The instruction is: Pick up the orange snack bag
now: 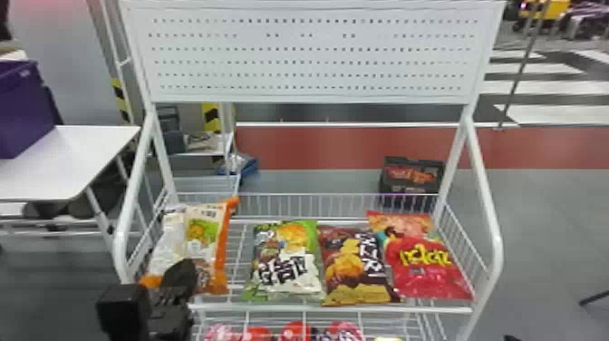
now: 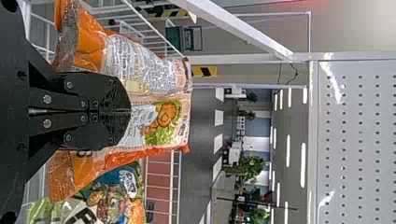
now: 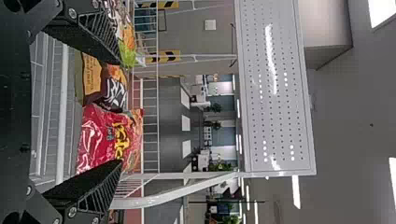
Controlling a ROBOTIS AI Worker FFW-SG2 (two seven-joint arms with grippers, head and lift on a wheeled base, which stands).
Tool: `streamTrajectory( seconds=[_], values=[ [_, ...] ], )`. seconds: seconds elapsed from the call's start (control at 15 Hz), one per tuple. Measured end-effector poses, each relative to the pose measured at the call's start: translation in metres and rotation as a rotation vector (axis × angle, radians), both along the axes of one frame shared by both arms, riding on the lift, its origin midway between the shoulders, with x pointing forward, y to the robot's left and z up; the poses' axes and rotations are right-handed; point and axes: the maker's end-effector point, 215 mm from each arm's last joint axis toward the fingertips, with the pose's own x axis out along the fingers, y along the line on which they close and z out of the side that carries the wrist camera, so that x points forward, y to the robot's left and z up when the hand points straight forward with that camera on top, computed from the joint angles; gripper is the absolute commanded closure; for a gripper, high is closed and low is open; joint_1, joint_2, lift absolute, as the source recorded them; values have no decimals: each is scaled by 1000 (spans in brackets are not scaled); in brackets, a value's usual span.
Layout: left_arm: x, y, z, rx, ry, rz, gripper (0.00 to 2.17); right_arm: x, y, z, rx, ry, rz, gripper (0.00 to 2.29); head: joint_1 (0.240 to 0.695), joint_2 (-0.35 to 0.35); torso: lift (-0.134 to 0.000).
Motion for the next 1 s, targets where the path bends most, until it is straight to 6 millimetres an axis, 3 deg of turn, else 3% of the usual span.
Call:
streamTrajectory(
  seconds=[0.27,0.53,1.0],
  values=[
    [-49,13,4,-11,-4,2,1379,-2,5,2,10,-5,7,140,499,0,0],
    [-95,8,14,-19,-22,-31,1379,-8,7,8,22,-20,10,140,499,0,0],
    [-153,2,33,-43,-67,-48,1379,-15,8,10,28,-27,10,140,499,0,0]
  ],
)
